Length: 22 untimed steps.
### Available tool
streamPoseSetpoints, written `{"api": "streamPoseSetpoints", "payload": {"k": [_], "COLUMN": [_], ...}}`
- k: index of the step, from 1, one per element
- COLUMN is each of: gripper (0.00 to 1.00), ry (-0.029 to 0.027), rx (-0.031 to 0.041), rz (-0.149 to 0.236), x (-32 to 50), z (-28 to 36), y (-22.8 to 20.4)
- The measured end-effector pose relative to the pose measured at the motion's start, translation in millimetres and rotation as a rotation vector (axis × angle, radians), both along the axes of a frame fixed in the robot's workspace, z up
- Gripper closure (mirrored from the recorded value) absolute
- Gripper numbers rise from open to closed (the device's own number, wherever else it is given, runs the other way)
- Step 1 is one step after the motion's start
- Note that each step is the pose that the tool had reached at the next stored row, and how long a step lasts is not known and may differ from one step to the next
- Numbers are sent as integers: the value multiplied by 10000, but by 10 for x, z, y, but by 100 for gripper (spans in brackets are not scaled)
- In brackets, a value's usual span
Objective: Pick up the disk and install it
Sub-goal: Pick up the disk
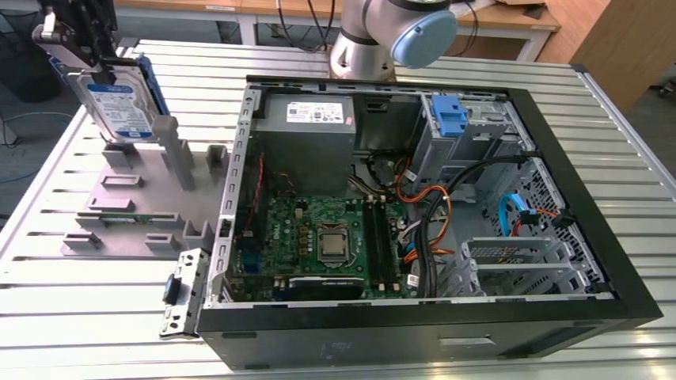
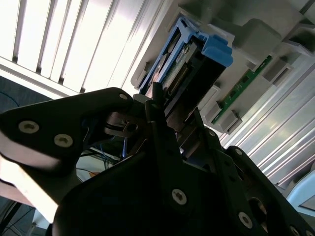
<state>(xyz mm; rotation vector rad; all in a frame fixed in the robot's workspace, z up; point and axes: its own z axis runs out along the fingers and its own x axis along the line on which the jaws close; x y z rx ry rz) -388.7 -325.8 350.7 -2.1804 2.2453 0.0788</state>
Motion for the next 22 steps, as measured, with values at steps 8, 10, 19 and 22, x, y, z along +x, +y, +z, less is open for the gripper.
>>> {"api": "streamPoseSetpoints", "payload": {"k": [8,10,19,22], "gripper": [65,65,65,65], "ry": [0,-2,0,-1], "rx": [0,1,0,0], "rz": [0,0,0,0], "x": [0,0,0,0], "z": [37,37,47,55], "y": [0,0,0,0]}}
